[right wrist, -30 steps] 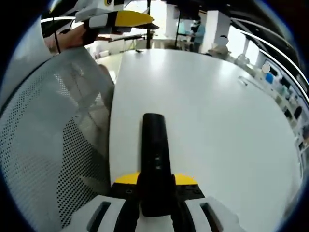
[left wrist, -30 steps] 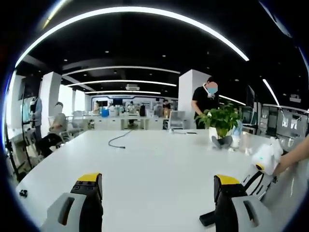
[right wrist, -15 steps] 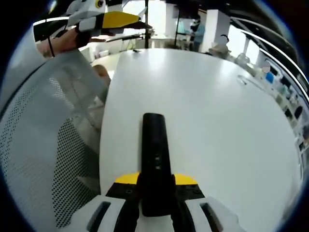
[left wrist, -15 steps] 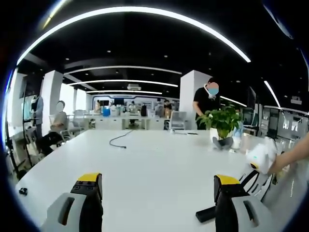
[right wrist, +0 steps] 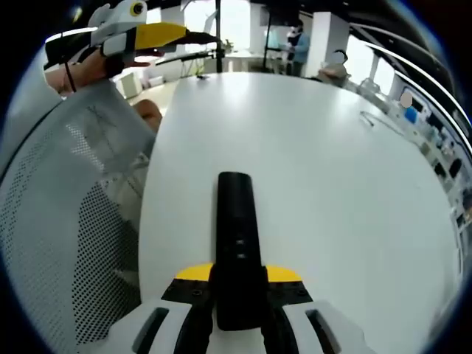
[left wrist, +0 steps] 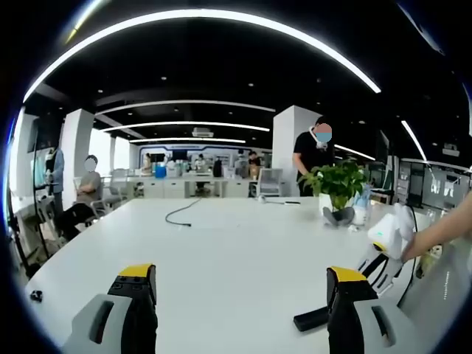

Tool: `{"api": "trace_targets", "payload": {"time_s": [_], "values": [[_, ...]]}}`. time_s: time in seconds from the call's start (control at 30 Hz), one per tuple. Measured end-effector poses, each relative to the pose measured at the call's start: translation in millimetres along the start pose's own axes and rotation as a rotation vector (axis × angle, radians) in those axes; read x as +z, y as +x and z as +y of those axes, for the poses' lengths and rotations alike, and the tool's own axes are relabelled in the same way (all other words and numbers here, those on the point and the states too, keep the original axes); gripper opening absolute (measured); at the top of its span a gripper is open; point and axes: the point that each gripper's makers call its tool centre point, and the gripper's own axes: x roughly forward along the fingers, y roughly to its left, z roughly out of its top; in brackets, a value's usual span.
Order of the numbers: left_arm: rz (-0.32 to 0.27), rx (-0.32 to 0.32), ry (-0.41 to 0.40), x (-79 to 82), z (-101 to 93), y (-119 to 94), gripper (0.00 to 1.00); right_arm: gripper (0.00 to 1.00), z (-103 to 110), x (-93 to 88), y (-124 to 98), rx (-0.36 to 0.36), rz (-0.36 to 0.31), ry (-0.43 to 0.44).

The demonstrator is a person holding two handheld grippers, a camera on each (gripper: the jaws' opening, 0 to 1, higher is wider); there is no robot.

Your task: Press the specified remote control buttons in sequence, fully releasing each button before pressing the next.

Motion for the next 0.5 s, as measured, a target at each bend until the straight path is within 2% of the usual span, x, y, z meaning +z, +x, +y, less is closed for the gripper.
{"api": "trace_targets", "payload": {"time_s": [0.07, 0.2, 0.3, 0.5], "values": [[0.026, -0.005, 0.012, -4.0, -2.0, 2, 1.00, 0.21, -1, 0.0, 0, 0.000, 0.002, 0.001], [0.022, 0.000, 0.041, -4.2, -1.9, 1, 1.00, 0.21, -2, 0.7, 1, -0.001, 0.004, 0.010], [0.054, -0.007, 0.037, -11.6, -1.1, 2, 1.00, 0.21, -3, 0.8, 1, -0.004, 0.010, 0.012], [0.069, -0.004, 0.065, -13.8, -4.3, 2, 1.00, 0.21, -4, 1.6, 2, -0.019, 0.022, 0.029]]}}
